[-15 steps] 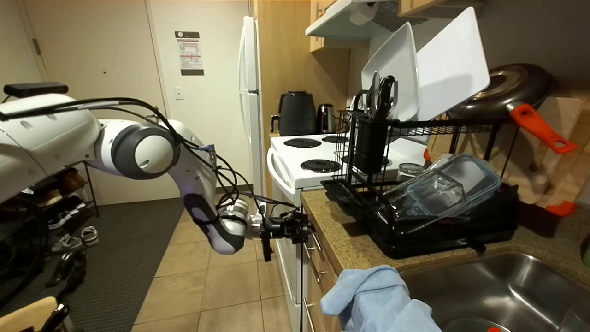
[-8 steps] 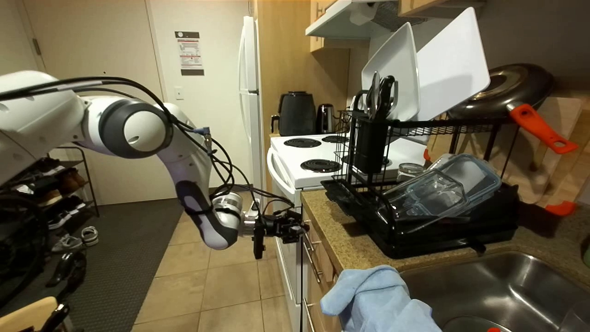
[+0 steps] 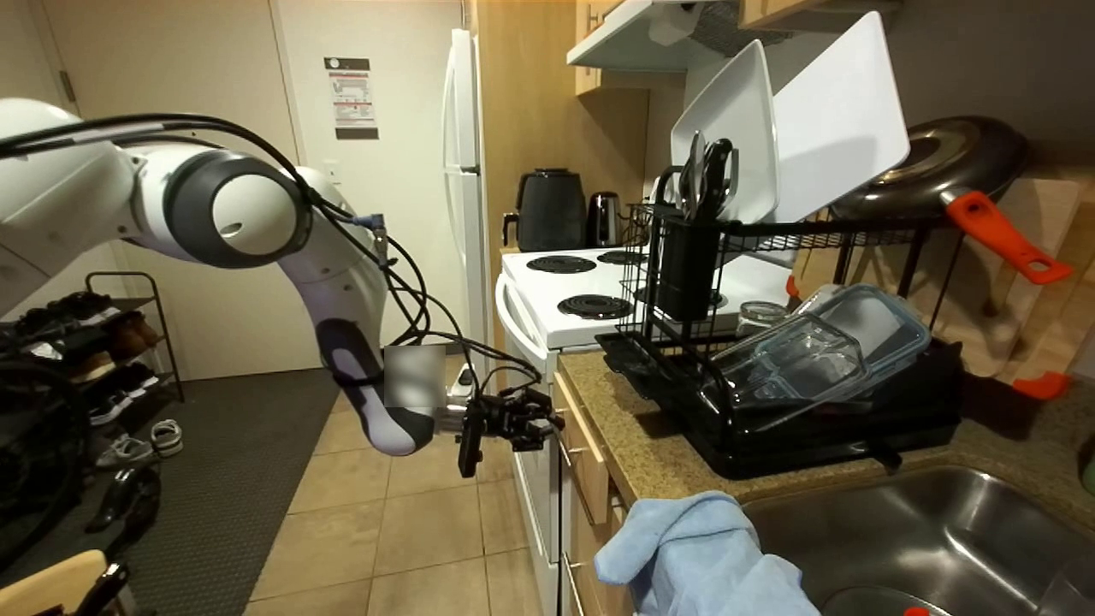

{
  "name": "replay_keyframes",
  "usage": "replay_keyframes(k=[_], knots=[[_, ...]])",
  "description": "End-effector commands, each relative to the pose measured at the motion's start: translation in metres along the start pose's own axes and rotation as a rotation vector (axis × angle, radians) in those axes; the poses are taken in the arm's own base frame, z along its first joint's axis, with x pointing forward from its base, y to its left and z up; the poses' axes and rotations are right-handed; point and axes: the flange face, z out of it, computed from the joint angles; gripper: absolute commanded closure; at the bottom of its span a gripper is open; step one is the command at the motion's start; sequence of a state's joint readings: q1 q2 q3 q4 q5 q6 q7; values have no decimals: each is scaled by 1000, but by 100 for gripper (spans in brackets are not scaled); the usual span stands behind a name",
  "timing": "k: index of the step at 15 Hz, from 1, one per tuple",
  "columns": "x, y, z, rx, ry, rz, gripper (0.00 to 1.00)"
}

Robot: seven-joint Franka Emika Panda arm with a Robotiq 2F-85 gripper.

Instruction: Open the top drawer of the kitchen unit

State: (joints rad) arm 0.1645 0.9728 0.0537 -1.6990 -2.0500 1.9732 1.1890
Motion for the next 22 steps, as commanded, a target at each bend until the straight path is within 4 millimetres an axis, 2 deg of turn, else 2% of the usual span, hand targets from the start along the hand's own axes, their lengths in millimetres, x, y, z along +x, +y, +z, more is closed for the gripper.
replay_keyframes(k=[1,4,8,15,22], knots=[[-16,9,-29,59,38,-41,98],[-24,9,-33,75,61,-60,98],[-37,8,-53,121,114,-105,98],[-60,9,-123,227,182,-210,98],[-83,15,-163,331,253,-334,98]])
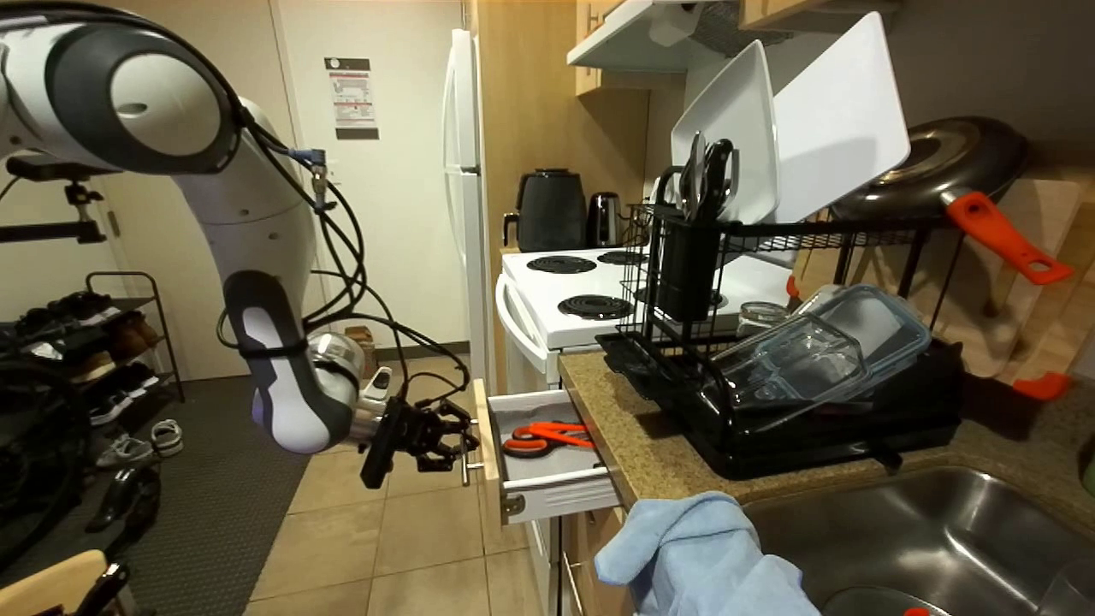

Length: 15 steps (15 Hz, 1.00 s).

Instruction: Open the top drawer of the kitchen unit

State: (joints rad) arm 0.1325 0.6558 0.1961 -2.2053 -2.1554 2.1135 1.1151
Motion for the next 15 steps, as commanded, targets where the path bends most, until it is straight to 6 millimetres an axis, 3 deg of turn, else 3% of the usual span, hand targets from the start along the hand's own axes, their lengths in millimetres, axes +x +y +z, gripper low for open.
replay_keyframes(k=[1,12,15], knots=[[-21,-1,-27,108,53,-119,72],[-53,28,-54,333,191,-253,1],[-65,45,-59,368,225,-253,0]])
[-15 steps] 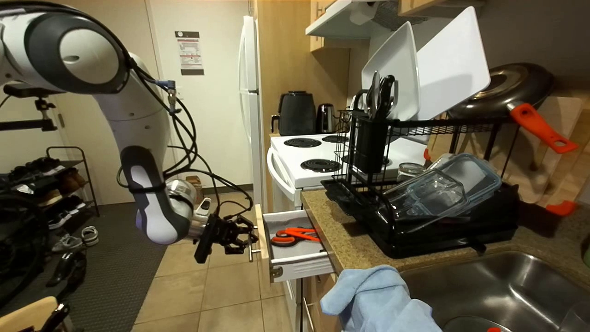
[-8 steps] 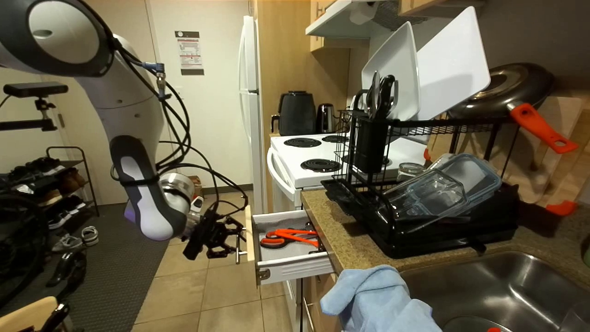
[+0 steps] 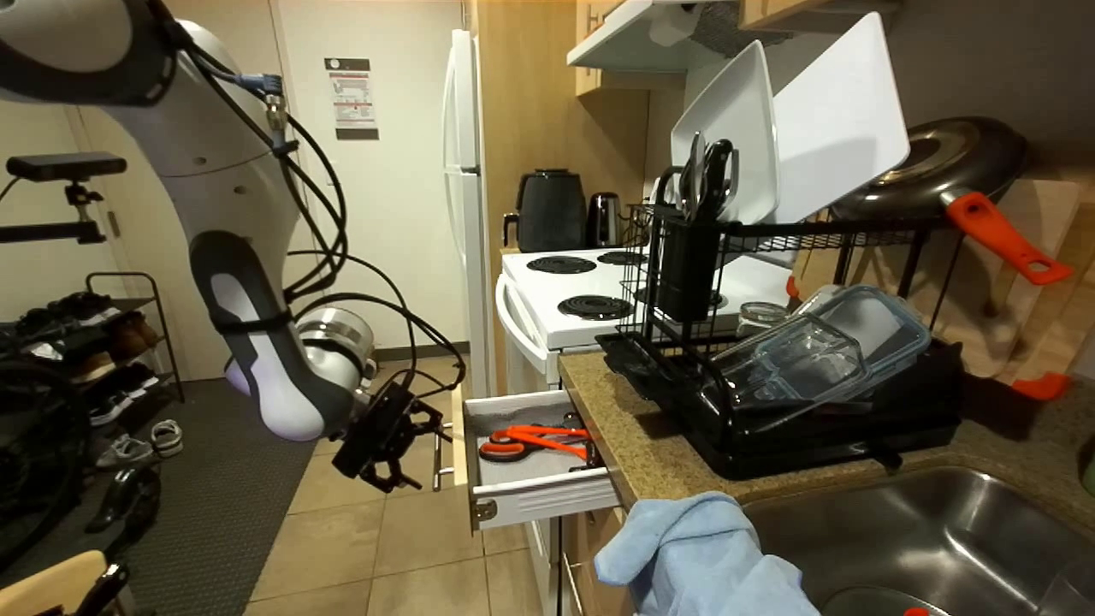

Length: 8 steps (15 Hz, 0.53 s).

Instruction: Open the top drawer of the kitchen unit

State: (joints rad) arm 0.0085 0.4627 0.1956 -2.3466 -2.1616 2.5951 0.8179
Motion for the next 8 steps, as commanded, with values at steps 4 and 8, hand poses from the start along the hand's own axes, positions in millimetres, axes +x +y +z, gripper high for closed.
replay_keyframes(k=[4,8], knots=[[-36,30,-36,56,81,-34,0],[-47,58,-38,129,93,10,0]])
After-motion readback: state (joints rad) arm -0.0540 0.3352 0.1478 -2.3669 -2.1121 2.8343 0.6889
